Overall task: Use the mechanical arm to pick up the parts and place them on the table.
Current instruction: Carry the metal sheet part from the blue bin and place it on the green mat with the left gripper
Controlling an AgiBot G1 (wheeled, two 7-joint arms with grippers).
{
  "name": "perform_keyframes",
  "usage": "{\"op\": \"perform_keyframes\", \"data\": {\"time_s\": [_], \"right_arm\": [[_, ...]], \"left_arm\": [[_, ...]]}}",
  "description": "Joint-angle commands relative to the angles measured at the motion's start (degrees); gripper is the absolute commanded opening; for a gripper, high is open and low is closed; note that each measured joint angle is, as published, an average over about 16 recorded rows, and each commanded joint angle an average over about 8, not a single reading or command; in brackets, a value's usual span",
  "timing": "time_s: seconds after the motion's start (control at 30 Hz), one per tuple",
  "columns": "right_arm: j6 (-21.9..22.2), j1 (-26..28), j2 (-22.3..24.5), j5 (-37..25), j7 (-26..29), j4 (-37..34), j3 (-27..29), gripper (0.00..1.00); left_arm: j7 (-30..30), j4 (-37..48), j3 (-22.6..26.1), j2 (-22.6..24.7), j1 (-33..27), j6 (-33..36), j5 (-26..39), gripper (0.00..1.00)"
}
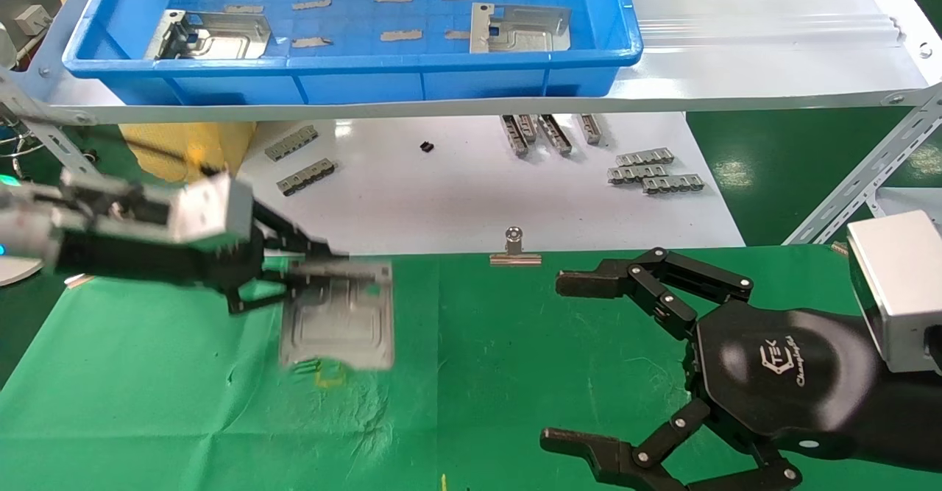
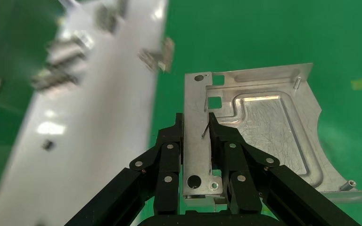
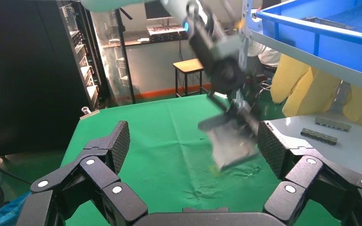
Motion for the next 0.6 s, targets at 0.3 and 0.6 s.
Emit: {"op": "perform_keyframes", "data": {"time_s": [0.3,0.6], "right_arm": [[0.0,0.0,0.0,0.0,0.0,0.0,0.0,1.00],[0.0,0.0,0.0,0.0,0.0,0.0,0.0,1.00]], "left_arm": [[9.1,7.6,2.8,3.8,2.7,-4.7,3.9,0.33],[12.9,11.9,2.4,5.4,3.1,-7.2,3.6,1.00]]}}
